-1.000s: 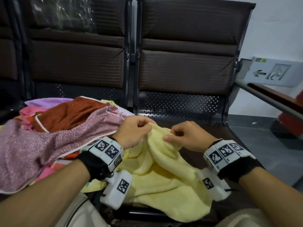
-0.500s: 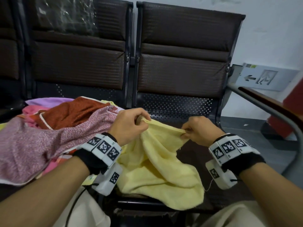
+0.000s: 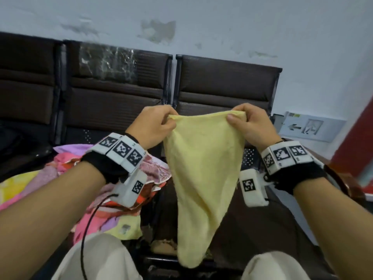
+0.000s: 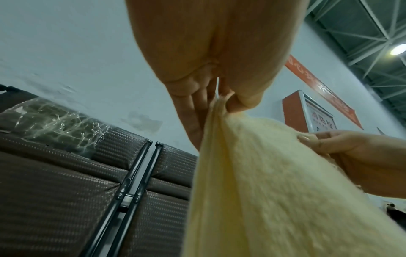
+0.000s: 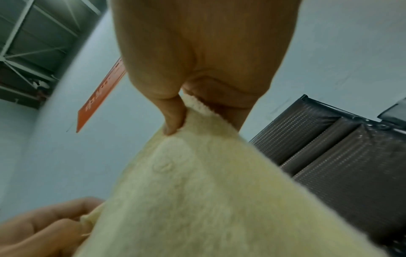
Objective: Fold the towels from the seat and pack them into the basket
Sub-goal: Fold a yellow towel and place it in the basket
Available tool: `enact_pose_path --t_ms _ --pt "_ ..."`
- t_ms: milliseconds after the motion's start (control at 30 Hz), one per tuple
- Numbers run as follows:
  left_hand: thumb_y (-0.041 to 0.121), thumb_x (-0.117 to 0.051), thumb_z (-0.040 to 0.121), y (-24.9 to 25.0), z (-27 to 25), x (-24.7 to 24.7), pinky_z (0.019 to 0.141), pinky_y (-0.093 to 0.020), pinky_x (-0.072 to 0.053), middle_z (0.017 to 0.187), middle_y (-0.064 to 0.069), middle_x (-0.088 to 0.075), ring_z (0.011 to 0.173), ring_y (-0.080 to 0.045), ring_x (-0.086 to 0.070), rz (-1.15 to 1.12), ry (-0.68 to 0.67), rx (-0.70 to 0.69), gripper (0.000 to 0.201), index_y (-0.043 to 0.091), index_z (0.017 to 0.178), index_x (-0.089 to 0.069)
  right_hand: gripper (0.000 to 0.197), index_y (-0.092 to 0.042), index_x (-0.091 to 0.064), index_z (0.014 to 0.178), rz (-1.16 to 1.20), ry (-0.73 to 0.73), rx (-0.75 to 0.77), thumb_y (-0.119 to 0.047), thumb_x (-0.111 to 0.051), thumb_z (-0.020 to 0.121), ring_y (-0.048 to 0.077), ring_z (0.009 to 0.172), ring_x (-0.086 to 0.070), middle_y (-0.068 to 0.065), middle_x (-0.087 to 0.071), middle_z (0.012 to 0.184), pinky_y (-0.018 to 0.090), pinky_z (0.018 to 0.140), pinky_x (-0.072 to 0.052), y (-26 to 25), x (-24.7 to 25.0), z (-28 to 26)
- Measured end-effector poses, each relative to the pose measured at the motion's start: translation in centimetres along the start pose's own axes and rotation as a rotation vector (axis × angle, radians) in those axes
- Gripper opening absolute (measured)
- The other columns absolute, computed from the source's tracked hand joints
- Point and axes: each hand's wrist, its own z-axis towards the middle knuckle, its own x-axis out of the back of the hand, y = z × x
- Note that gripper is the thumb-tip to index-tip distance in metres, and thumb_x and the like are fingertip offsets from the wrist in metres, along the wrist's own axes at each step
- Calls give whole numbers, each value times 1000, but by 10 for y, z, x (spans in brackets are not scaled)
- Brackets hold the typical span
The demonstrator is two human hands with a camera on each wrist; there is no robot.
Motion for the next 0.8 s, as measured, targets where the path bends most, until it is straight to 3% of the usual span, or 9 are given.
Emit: enact_pose_path --t_ms 100,233,367,467,633,733,800 --pt "11 -54 84 -1 22 -5 66 -24 -40 79 -1 -63 71 -14 -54 33 -49 47 17 15 95 -66 10 -16 -69 91 -143 24 -25 -24 -67 86 10 77 -58 1 -67 84 23 70 -41 2 0 16" --pt "8 -49 89 10 48 -17 68 -22 -33 85 -3 -59 79 -15 -50 -8 14 71 21 9 102 -64 19 -11 -71 97 -147 150 -53 -27 -68 86 11 81 -58 -1 -66 85 21 68 -41 0 5 31" --pt "2 -44 87 24 43 -20 71 -17 -33 94 -3 -62 86 -13 -52 -152 147 45 25 7 101 -64 12 -14 -68 92 -55 212 0 -23 -68 86 4 71 -55 -3 -63 80 9 61 -41 -4 9 13" --pt "1 -44 86 26 5 -30 73 -19 -37 98 -4 -65 89 -13 -55 -263 129 90 26 9 99 -65 5 -15 -65 89 1 85 -41 -19 -67 87 -1 68 -55 -5 -63 77 10 61 -42 3 6 -31" --pt "-3 -41 86 14 -91 -60 73 -16 -43 95 2 -64 84 -8 -58 -364 -35 209 30 14 98 -63 4 -17 -65 85 14 -81 -151 -15 -68 85 -13 63 -54 -12 -62 73 5 61 -39 27 -12 -133" --pt "-3 -45 88 1 -146 -79 88 -25 -46 98 4 -66 96 -9 -60 -407 -165 224 30 18 98 -62 3 -19 -68 84 44 -143 -248 -17 -70 84 -10 67 -57 -10 -67 76 8 63 -43 42 -24 -183" --pt "4 -47 90 -7 -174 -91 81 -26 -46 92 9 -66 86 -5 -60 -403 -253 252 29 29 95 -62 3 -18 -71 85 80 -167 -322 -20 -71 83 -4 70 -60 -6 -70 77 14 65 -48 54 -32 -205"
